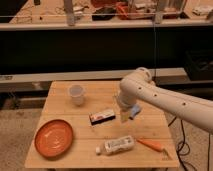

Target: Place the eraser in the ceramic cup

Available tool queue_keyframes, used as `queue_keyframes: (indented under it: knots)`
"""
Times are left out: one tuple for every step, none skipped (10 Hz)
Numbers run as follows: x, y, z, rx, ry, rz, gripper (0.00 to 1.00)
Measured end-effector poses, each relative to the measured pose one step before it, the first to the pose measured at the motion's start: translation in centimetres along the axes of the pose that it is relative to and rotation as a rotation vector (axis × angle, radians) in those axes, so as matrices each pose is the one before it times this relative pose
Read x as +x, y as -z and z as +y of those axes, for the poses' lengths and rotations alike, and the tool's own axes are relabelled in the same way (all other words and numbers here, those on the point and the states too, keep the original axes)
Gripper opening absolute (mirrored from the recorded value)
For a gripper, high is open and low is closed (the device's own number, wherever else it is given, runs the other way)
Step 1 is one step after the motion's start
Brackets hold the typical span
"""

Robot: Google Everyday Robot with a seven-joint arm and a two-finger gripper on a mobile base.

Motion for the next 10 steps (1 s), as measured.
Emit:
queue_keyframes:
  knots:
    - [0.025,-0.445,0.03,0.00456,0.01435,-0.00539,0.8]
    - [-0.059,-0.335,0.015,0.0016,0.01191,-0.00474,0.8]
    - [-0.375,-0.592,-0.031,-0.00307,0.01687,-0.01152,0.8]
    - [-0.402,-0.762,-0.076,-0.00471,0.01305,-0.01555,0.8]
    - [-0.119,-0.517,-0.061,0.00024,0.00774,-0.01179,0.8]
    - [-0.117,-0.521,-0.024,-0.00075,0.01135,-0.01286,0.8]
    - [-0.104,-0.377,-0.048,0.00012,0.00764,-0.00947,0.8]
    - [-0.099,-0.238,-0.06,-0.00036,0.00725,-0.00592,0.8]
    - [-0.074,-0.445,-0.169,-0.00058,0.00819,-0.01197,0.8]
    - [0.113,-0.368,-0.113,-0.00237,0.00291,-0.00699,0.8]
